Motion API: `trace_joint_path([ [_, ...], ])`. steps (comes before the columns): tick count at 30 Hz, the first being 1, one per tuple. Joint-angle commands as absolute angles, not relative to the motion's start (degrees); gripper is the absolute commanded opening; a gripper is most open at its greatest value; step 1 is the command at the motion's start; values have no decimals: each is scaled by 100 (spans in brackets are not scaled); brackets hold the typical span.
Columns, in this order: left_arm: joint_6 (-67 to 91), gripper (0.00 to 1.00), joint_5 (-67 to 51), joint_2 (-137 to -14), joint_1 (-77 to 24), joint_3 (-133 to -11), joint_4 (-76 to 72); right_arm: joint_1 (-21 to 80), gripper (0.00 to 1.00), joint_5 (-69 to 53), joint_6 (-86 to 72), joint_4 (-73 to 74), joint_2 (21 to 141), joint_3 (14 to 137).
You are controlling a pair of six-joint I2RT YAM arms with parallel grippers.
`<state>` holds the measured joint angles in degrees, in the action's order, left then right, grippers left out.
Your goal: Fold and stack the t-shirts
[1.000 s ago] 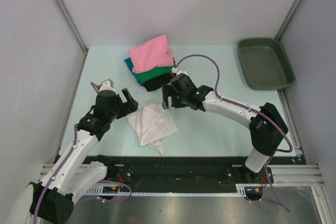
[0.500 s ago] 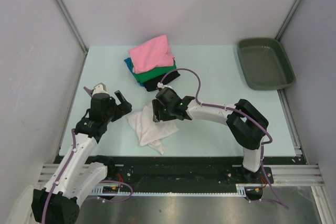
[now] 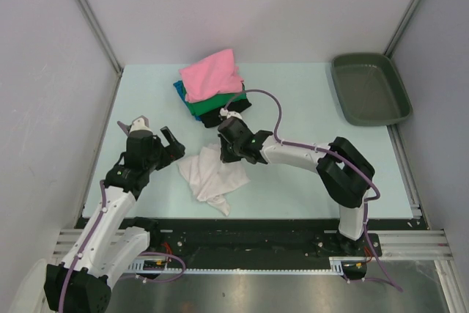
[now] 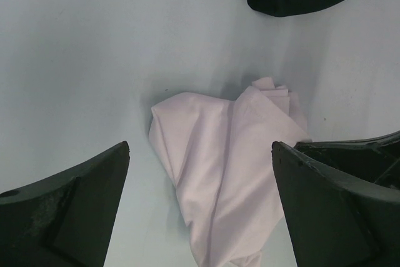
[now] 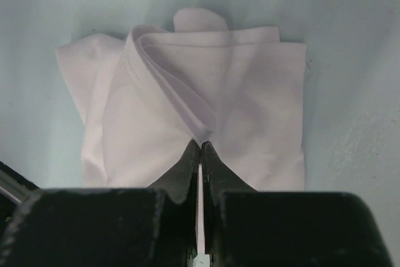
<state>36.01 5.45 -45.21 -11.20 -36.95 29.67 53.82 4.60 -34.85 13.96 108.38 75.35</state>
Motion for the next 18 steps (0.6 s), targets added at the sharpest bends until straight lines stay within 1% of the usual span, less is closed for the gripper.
trace_joint_path([
  [1,3604,100,466,-4447,-1063,-3639,2812,5414,0,948,-3068,1581,10153,8243],
  [5,3568,100,457,-4386,-1063,-3656,2856,5467,0,1579,-2734,2099,9178,8797],
  [7,3568,100,448,-4316,-1063,-3691,2891,5467,0,1888,-2506,2485,8475,9113],
  [9,3568,100,431,-4254,-1063,-3726,2909,5467,0,2494,-2356,2750,8009,9289],
  [10,3560,100,378,-4237,-1063,-3744,2927,5441,0,2714,-2286,2890,7467,9299],
  [11,3568,100,334,-4219,-1063,-3753,2927,5414,0,3238,-2155,3161,7218,9281],
  [13,3594,100,185,-4192,-1063,-3788,2901,5275,0,3812,-2153,3819,6717,9194],
  [15,3621,100,44,-4149,-1063,-3788,2857,5134,0,4419,-2512,4269,5997,8958],
  [16,3656,100,-78,-4140,-1063,-3788,2830,4950,0,4586,-2696,4611,5751,8538],
  [17,3682,99,-253,-4140,-1063,-3779,2813,4853,0,4797,-2977,4753,5261,8256],
  [18,3709,99,-351,-4131,-1063,-3753,2734,4704,0,4868,-3162,4903,5082,8035],
])
